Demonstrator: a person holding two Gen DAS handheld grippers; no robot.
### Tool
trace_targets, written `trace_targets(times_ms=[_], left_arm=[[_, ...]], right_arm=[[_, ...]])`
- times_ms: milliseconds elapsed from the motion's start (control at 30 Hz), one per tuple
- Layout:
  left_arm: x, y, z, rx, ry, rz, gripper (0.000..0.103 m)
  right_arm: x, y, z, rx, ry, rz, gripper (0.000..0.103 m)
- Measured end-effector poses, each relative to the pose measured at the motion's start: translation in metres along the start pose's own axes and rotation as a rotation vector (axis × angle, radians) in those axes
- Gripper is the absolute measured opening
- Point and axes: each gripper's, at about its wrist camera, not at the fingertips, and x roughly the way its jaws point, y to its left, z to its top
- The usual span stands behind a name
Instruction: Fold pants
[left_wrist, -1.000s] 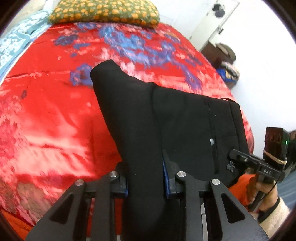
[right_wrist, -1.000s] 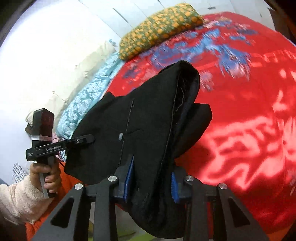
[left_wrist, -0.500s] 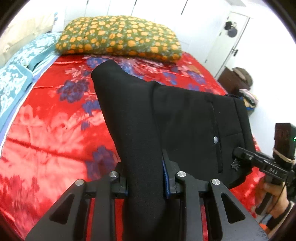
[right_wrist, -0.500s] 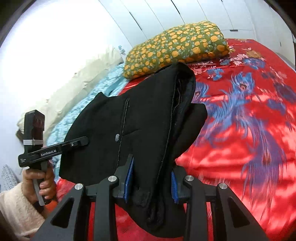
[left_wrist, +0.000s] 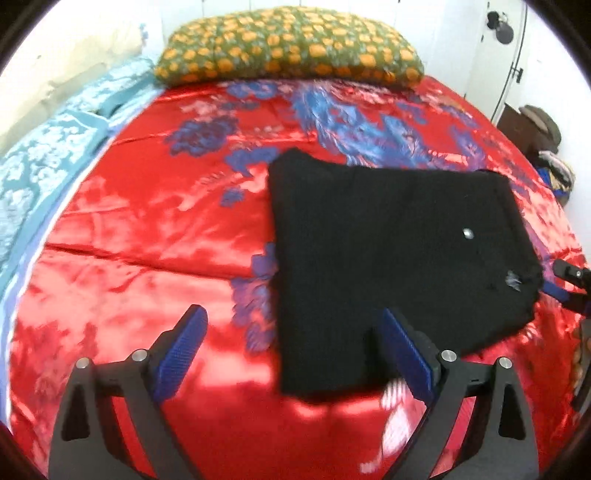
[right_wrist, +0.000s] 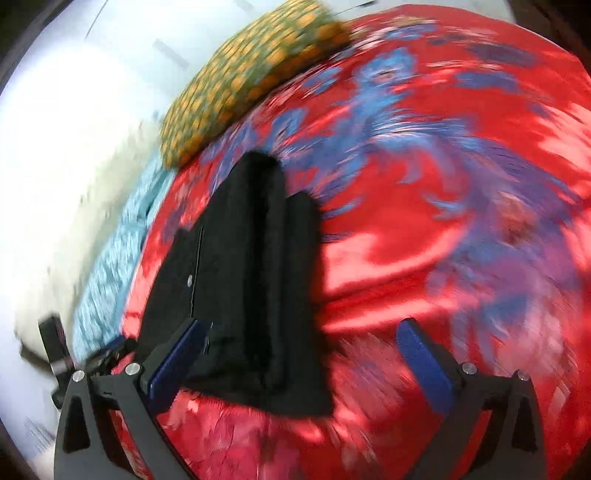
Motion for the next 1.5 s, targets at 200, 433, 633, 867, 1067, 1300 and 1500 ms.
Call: trace_targets(times_ms=[200, 433, 633, 867, 1067, 1300, 1500], left_arm=[[-0.070, -0.008, -0.008, -0.022, -0.066, 0.048, 0.098], [-0.146, -0.015, -0.023, -0.042, -0.159, 0.026, 0.098], [-0.210, -0.017, -0.040, -0.075, -0.275, 0.093, 0.099], [-0.260, -0.024, -0.063, -0.021, -0.317, 0.123, 0.101], [-0.287, -0.033, -0.080, 0.035, -0.319, 0.110, 0.102], [-0.291, -0.035, -0.113, 0.043, -0.229, 0.029, 0.102], [-0.289, -0.033, -0.150, 0.078, -0.187, 0.010, 0.102]], right_arm=[[-0.090, 0.016, -0.039, -0.031, -0.128, -0.091, 0.103], [-0.153, 0.085, -0.098, -0.297, -0.176, -0.221, 0.103], [-0.187, 0.141, -0.137, -0.384, -0.248, -0.296, 0.103], [-0.226, 0.178, -0.171, -0.363, -0.291, -0.346, 0.103], [-0.245, 0.206, -0.200, -0.415, -0.298, -0.399, 0.103], [-0.265, 0.234, -0.228, -0.475, -0.312, -0.432, 0.103], [-0.261, 0.248, -0.249, -0.532, -0.281, -0.466, 0.103]])
